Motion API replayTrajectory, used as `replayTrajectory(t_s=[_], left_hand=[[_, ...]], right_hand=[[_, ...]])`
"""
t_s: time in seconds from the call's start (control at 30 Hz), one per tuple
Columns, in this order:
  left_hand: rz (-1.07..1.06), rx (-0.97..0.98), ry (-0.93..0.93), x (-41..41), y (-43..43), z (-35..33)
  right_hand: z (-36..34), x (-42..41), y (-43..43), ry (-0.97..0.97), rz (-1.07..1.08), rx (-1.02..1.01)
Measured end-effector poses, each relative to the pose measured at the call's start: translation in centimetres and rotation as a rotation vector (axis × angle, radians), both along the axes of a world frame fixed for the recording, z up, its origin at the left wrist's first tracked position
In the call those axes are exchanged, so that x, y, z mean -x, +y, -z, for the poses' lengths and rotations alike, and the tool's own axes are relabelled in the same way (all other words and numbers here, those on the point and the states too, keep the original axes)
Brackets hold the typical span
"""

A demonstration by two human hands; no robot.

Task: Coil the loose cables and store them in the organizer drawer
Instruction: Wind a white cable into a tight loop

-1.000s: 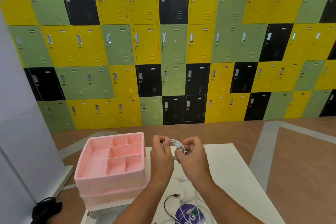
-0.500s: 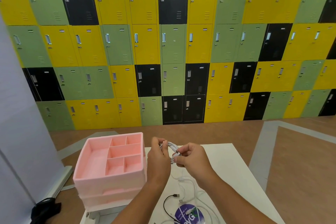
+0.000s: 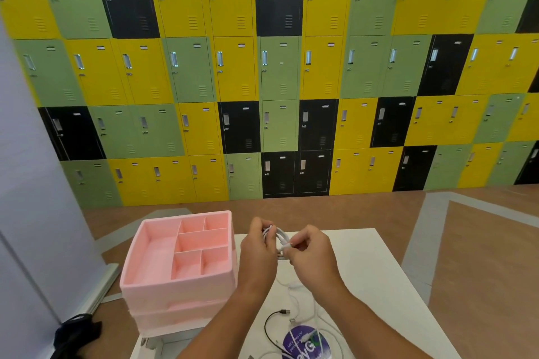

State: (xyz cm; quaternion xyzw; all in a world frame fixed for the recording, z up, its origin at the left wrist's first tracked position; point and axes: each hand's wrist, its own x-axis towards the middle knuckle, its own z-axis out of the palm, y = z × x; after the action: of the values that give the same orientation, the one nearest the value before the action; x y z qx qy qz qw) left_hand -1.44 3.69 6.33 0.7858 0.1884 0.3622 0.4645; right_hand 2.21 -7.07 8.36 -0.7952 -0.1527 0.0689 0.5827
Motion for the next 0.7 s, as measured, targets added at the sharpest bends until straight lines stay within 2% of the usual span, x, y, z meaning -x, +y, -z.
replayTrajectory(t_s=[0.3,0.47,0.7], left_hand=[[0.075,0.054,-0.065,0.3,-0.1,-0.3],[0.148,0.132,-0.094,0.5,0.0,-0.7],[0.212,0.223,-0.105,0.4,0.7,-0.8]], right_hand=[[-0.2,-0.5,0.2,0.314,0.085,-0.295],[-0.3,-1.1,-0.3,0.099,0.003,-0.022],[-0.3,-1.7,-1.1,0.162,-0.041,-0.120]])
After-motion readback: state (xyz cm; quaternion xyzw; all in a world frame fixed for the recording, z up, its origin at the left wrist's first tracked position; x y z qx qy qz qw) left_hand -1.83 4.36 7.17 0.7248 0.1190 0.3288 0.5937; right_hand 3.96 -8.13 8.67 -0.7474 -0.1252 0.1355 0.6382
